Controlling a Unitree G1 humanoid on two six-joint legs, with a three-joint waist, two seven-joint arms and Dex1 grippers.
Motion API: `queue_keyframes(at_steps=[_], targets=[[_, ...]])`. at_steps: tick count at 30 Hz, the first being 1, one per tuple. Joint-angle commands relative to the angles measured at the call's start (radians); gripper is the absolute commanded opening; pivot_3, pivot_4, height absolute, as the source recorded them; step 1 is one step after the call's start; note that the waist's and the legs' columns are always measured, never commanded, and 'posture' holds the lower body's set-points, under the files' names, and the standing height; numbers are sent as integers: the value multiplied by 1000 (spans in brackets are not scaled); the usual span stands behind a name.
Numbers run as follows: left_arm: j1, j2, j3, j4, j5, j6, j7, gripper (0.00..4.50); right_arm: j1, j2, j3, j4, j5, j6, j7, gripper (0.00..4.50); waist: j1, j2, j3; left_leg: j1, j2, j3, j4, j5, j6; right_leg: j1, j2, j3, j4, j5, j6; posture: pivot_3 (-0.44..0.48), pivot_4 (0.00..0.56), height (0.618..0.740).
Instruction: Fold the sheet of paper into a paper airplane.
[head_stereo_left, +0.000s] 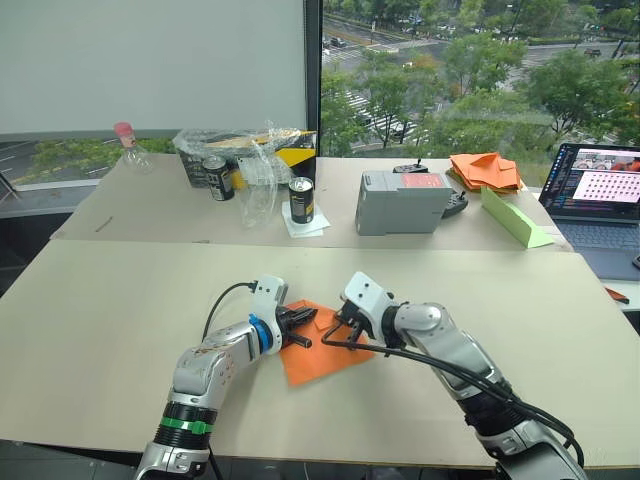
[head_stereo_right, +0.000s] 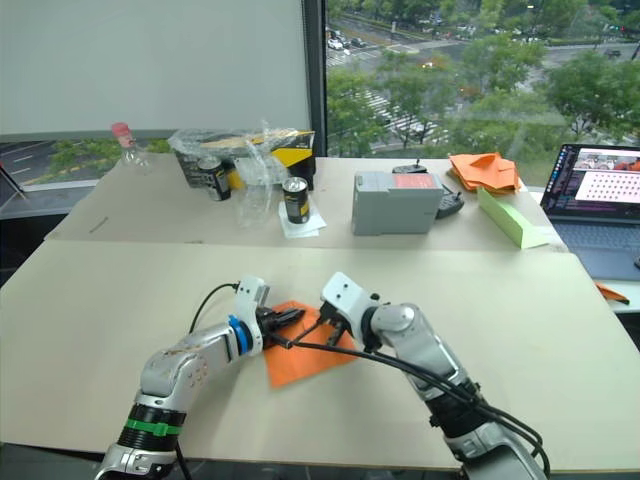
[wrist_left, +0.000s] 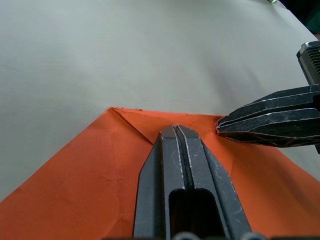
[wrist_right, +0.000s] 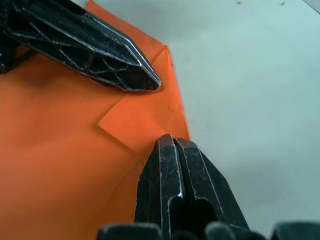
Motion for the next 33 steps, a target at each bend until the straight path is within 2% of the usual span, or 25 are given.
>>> queue_keyframes(at_steps=[1, 6, 12, 18, 23, 27, 31, 33], targets=[[7, -1, -1, -12, 0, 10, 3, 0, -12, 19, 24, 22, -8, 5, -12, 37, 0, 0, 0, 0, 0, 0, 0, 0, 0, 0, 0, 0, 0, 0, 0, 0, 150, 740], [14, 0, 17, -41, -13, 24, 16, 0, -18, 24, 47, 51, -27, -2, -19, 37, -1, 0, 0, 0, 0, 0, 0, 0, 0, 0, 0, 0, 0, 0, 0, 0, 150, 740], [16, -23, 151, -161, -145, 126, 78, 0, -14, 29, 52, 59, -33, 2, -25, 37, -3, 0, 0, 0, 0, 0, 0, 0, 0, 0, 0, 0, 0, 0, 0, 0, 150, 740], [50, -39, 370, -303, -369, 313, 210, 0, -9, 26, 59, 60, -36, 6, -25, 37, -4, 0, 0, 0, 1, 0, 0, 0, 0, 0, 0, 0, 0, 0, 0, 0, 150, 740], [104, -45, 520, -344, -570, 429, 322, 0, -4, 24, 63, 59, -35, 8, -23, 37, -2, 0, 0, 1, 1, -1, -1, 0, 0, 0, 0, 0, 0, 0, 0, 0, 150, 740], [155, -34, 565, -334, -648, 456, 378, 1140, -4, 24, 66, 60, -33, 7, -20, 0, -2, 0, 0, 1, 1, 0, -1, 0, 0, 0, 0, 0, -1, 0, 0, 0, 150, 740], [207, 1, 506, -326, -619, 441, 365, 2497, -7, 27, 71, 65, -34, 4, -19, 0, -1, 0, 0, 1, 1, 0, -1, 0, 0, 0, 0, 0, -1, 0, 0, 0, 150, 740], [213, 0, 480, -307, -600, 419, 368, 2497, -9, 29, 72, 67, -35, 3, -19, 0, 0, 0, 0, 1, 0, 0, -1, 0, 0, 0, 0, 1, -2, 0, 0, 0, 150, 740]])
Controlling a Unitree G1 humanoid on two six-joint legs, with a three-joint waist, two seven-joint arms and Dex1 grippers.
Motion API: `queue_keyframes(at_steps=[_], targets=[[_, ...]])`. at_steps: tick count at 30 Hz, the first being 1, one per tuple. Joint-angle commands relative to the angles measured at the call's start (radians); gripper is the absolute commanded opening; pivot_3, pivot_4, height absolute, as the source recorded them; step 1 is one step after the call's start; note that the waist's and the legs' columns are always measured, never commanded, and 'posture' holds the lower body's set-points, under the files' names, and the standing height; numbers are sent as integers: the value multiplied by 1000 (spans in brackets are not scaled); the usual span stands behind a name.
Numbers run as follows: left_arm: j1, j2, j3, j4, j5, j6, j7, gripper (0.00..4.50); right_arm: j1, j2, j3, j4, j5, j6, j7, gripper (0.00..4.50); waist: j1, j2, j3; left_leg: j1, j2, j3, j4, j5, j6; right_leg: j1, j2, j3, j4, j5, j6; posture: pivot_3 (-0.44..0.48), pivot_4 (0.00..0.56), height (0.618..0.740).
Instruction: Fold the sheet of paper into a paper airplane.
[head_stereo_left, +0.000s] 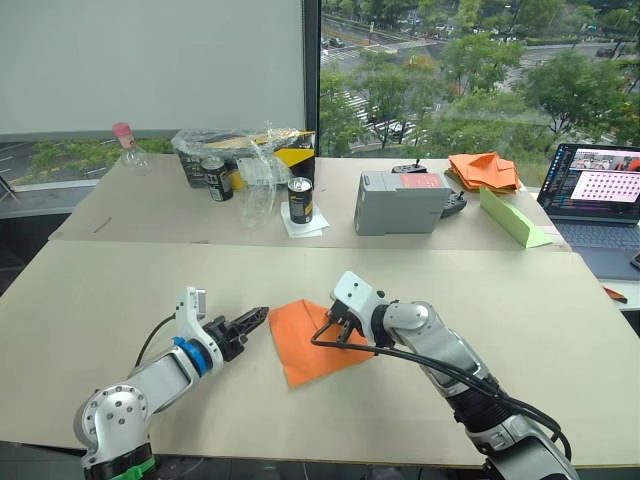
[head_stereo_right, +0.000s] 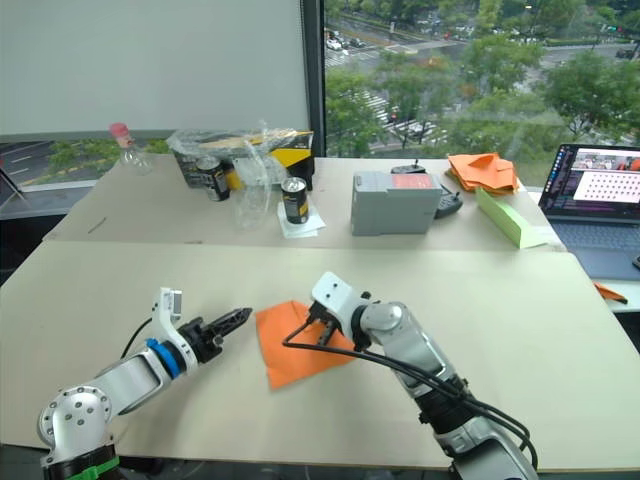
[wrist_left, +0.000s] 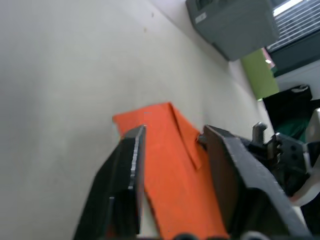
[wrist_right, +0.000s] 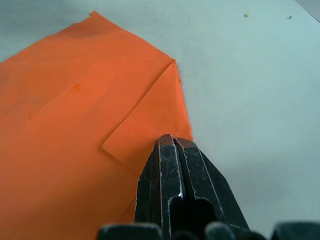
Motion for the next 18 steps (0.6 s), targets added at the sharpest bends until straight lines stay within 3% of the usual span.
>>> queue_keyframes(at_steps=[1, 18], targets=[[-1, 0, -44, 15, 19, -38, -2, 2497, 14, 2, 31, 38, -11, 9, 3, 0, 1, 0, 0, 0, 0, 0, 0, 0, 0, 0, 0, 0, -1, 0, 0, 0, 150, 740], [-43, -7, -116, 124, 60, -103, 17, 2497, 25, -8, 21, 1, -14, 37, 0, 0, 2, 0, 0, 2, 0, 0, -1, 0, 0, 3, 0, 0, -4, 0, 0, 0, 150, 740]])
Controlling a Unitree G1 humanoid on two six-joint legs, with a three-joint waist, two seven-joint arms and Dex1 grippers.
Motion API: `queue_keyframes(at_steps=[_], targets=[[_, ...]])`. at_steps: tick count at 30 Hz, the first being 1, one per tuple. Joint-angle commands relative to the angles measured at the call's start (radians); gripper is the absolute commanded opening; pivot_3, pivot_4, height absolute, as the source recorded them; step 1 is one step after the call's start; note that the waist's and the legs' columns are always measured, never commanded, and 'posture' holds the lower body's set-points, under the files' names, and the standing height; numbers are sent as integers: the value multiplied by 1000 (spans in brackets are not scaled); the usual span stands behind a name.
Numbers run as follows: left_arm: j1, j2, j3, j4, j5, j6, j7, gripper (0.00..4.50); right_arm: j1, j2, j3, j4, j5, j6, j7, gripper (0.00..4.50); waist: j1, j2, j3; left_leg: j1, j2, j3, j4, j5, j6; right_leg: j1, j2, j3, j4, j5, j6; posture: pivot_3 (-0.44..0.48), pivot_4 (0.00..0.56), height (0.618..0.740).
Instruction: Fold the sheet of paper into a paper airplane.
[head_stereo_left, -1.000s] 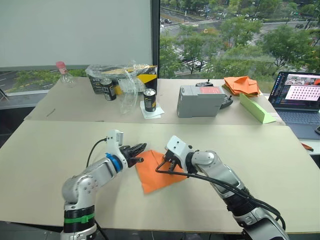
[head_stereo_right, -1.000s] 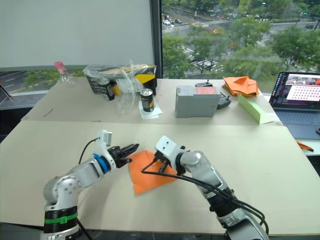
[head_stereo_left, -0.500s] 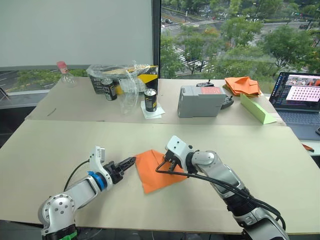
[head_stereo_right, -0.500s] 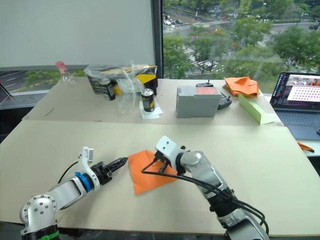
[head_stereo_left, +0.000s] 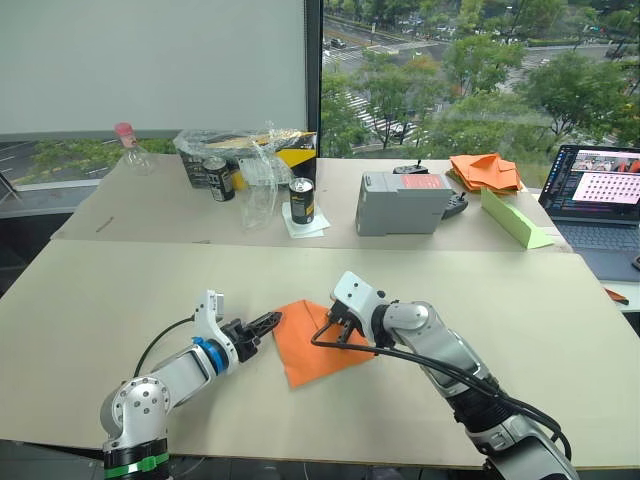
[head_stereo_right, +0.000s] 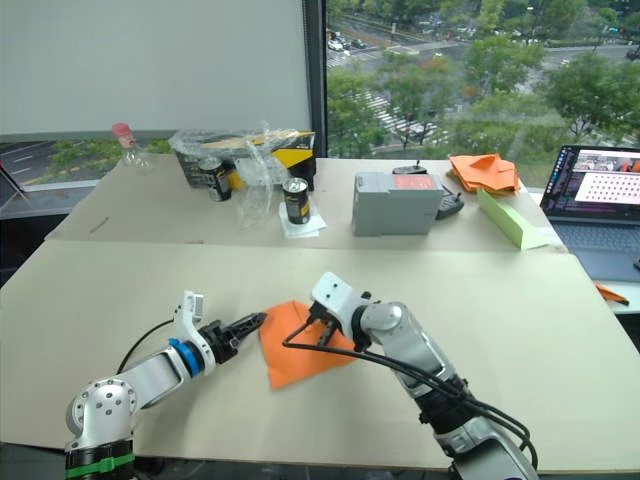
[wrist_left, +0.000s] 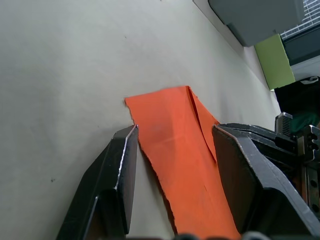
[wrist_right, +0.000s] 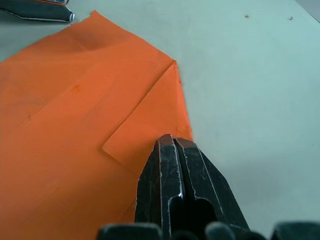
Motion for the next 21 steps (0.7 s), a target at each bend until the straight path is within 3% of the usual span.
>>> queue_keyframes(at_steps=[1, 9, 21], targets=[[2, -3, -7, 10, 3, -1, 18, 2497, 25, -9, 21, 6, -7, 32, 2, 0, 0, 0, 0, 0, 0, 0, 0, 0, 0, 0, 0, 0, 0, 0, 0, 0, 150, 740], [-20, -3, -23, 16, 5, 5, 20, 2497, 22, -9, 22, 5, -6, 35, -1, 0, 0, 0, 0, 0, 0, 0, 0, 0, 0, 1, 0, 0, 0, 0, 0, 0, 150, 740], [48, -20, 41, -95, -181, 72, 156, 2497, 30, -25, 22, -48, 18, 38, 30, 0, 2, 0, 0, 0, 0, 0, -1, -1, 1, 0, 0, 0, -2, 0, 0, 0, 150, 740]])
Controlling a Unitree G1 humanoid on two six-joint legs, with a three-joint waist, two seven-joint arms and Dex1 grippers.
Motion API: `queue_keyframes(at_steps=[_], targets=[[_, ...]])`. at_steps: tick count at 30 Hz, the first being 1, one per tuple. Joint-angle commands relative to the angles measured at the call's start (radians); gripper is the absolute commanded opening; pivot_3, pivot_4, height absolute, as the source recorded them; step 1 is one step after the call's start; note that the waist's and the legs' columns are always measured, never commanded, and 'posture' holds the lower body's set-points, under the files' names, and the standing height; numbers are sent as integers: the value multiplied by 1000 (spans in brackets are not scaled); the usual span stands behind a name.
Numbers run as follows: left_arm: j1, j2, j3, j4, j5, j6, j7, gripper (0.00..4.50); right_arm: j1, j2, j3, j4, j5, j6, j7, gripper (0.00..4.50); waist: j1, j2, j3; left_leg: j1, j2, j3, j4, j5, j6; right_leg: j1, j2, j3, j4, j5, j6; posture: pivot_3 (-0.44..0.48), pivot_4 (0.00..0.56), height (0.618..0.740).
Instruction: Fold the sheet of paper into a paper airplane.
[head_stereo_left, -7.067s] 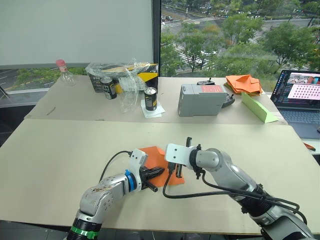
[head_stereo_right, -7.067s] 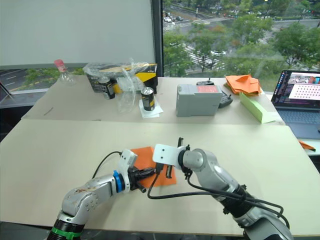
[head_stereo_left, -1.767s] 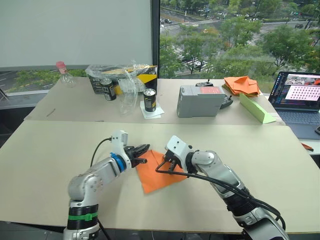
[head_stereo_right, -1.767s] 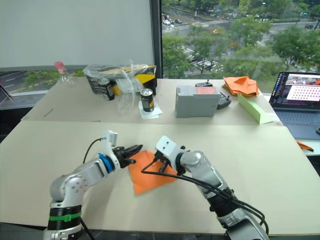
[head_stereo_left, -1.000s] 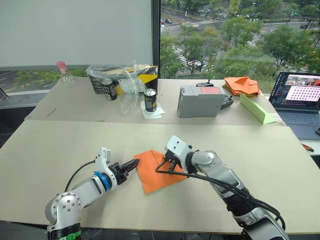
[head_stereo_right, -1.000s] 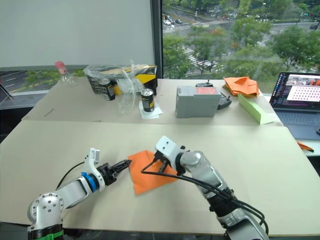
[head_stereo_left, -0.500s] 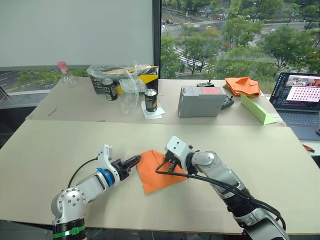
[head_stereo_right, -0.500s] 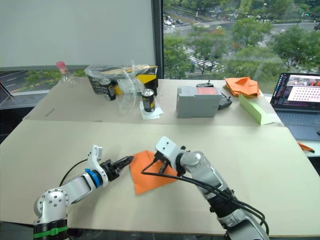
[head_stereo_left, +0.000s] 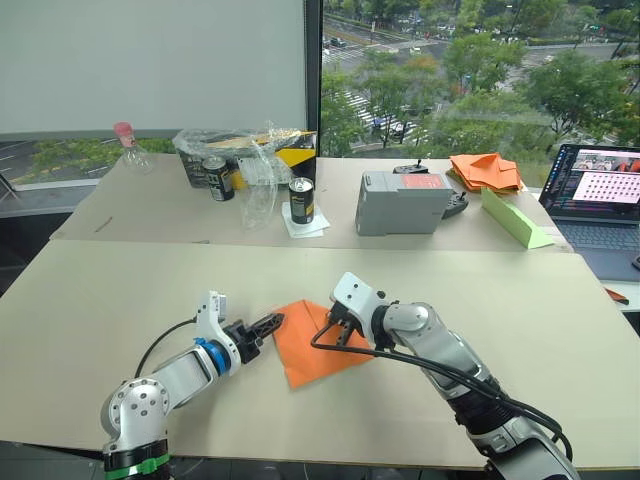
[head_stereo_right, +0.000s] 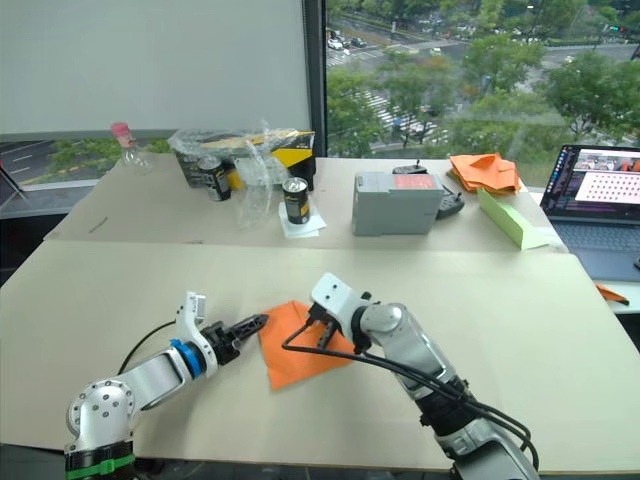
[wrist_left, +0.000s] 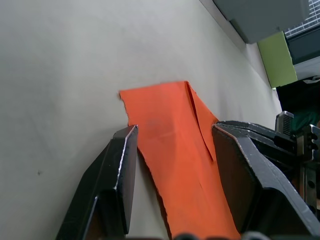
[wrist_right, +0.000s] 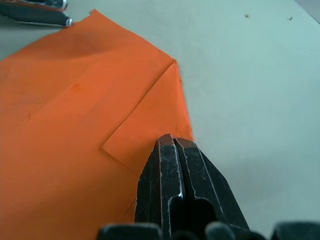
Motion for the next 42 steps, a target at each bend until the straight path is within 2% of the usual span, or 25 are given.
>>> queue_keyframes(at_steps=[1, 8, 15, 29, 35, 42], targets=[[18, -8, 24, -42, -77, 13, 59, 2497, 31, -25, 25, -28, 15, 20, 42, 0, 2, 0, 0, 0, 0, 0, 0, 0, 0, 0, 0, 0, 0, 0, 0, 0, 150, 740], [64, -12, 19, -58, -175, -1, 150, 2497, 67, -67, 58, -31, -1, -21, 69, 0, 3, 0, 0, 0, 0, 0, -1, 0, 0, 0, 0, 0, -1, 0, 0, 0, 150, 740], [24, -8, -2, 34, -174, -43, 210, 2497, 34, -40, 49, 3, 3, -21, 60, 0, 5, 0, 0, 1, 0, 0, -1, 0, 0, 1, 0, 0, -1, 0, 0, 0, 150, 740], [-34, 22, -60, 89, -181, -38, 190, 2497, 41, -41, 43, -7, -2, -16, 55, 0, 5, 0, 0, 3, 0, 0, -1, 0, 0, 3, 0, 0, -1, 0, 0, 0, 150, 740], [-34, 27, -24, 97, -189, -70, 199, 2497, 46, -44, 42, -12, -2, -14, 53, 0, 5, 0, 0, 3, 0, 0, -1, 0, 0, 3, 0, 0, -2, 0, 0, 0, 150, 740], [-76, 79, -8, 154, -166, -93, 176, 2497, 43, -42, 44, -6, -3, -14, 51, 0, 4, 0, 0, 3, 0, 0, -3, 0, 0, 2, 0, 0, -3, 0, 0, 0, 150, 740]])
